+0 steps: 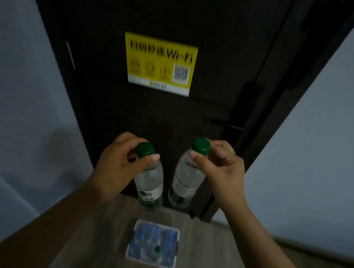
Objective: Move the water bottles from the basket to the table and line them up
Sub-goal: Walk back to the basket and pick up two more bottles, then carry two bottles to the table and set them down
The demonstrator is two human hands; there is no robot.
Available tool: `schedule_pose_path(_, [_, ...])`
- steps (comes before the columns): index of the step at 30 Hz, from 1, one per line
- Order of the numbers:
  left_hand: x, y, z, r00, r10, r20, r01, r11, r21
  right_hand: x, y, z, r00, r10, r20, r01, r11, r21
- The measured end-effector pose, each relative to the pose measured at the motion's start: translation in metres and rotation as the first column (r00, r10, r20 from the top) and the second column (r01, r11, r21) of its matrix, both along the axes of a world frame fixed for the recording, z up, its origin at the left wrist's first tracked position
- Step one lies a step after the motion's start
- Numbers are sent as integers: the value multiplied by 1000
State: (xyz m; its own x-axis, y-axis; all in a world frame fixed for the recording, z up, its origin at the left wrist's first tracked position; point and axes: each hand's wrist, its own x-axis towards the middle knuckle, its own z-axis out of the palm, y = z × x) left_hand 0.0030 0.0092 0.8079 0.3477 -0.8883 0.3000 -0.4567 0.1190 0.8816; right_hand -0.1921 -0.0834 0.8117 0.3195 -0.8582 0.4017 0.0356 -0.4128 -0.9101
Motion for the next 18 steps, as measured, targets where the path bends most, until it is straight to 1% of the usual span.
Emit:
schedule_pose_path(4, [8, 12, 104, 998, 29, 58, -18, 983, -182, 4, 15, 101, 995, 35, 92, -24, 993, -116])
schedule_pose_path(9, [13, 29, 210, 999, 13, -52, -29, 942, -334, 15, 34, 201, 967, 140, 214, -108, 982, -153])
schedule_pose_path(11, [15, 38, 244, 996, -22, -92, -12, 934, -357, 22, 44, 234, 950, 185, 251, -144, 974, -175])
schedule_pose_path(13, [17, 48, 272, 994, -36, -105, -7, 926, -379, 29, 54, 262, 946, 199, 257, -144, 966, -217])
schedule_pose_path(18, [26, 75, 315, 998, 38, -54, -58, 897, -438, 43, 71, 305, 909, 288, 303, -215, 944, -251])
